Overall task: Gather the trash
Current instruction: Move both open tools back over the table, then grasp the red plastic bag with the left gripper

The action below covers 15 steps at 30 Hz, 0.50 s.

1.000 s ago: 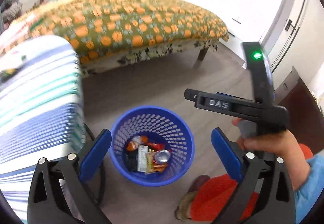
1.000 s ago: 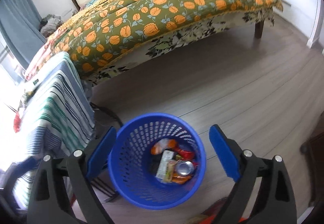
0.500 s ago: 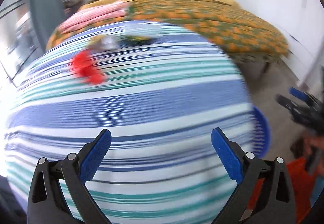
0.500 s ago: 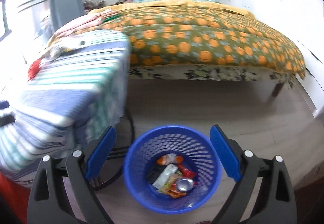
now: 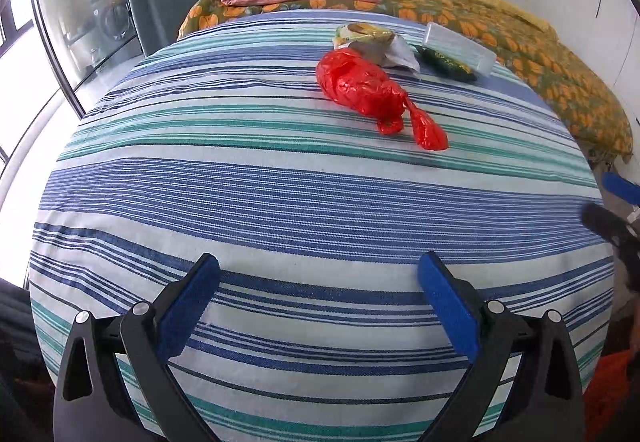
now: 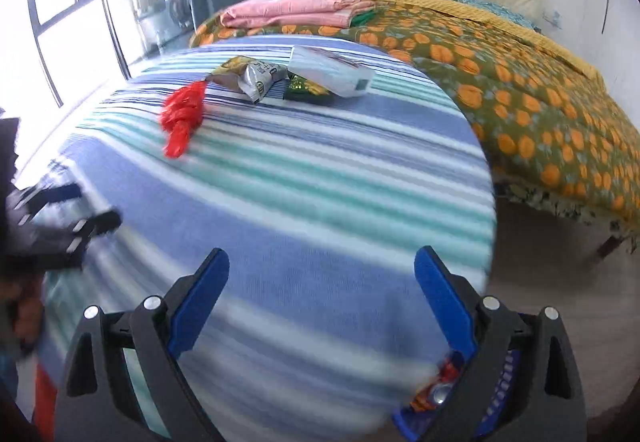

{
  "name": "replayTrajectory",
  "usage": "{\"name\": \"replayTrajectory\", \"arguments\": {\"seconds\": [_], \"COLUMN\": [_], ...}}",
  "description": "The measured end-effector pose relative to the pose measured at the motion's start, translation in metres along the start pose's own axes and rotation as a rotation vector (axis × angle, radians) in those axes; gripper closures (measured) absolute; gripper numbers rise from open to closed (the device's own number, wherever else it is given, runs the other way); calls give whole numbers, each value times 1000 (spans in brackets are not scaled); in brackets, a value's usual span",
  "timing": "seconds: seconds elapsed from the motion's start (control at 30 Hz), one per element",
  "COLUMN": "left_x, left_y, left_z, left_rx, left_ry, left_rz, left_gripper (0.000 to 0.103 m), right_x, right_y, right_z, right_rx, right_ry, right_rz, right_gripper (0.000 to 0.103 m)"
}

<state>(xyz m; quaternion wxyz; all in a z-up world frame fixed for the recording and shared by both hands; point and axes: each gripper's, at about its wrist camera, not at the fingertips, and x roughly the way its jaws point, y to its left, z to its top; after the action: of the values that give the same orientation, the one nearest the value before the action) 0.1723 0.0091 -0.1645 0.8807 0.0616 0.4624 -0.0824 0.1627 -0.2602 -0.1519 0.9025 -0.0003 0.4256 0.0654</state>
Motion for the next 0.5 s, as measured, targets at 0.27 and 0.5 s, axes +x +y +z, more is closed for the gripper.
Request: {"name": "replayTrajectory", "arguments": {"seconds": [0.27, 0.5], "left_x": [1, 1], "left_y": [-1, -3], "left_z": [-1, 2], "left_rx": [0, -1], "left_ry": [-2, -2], "left_rz": [-2, -9], "left_gripper": [5, 5], "right_x": [52, 55], "right_y": [-3, -4], "right_z": [25, 22], "right_rx": [64, 84], "right_ry": [62, 41], "right_rz": [-42, -47], "right_gripper": [11, 8]}}
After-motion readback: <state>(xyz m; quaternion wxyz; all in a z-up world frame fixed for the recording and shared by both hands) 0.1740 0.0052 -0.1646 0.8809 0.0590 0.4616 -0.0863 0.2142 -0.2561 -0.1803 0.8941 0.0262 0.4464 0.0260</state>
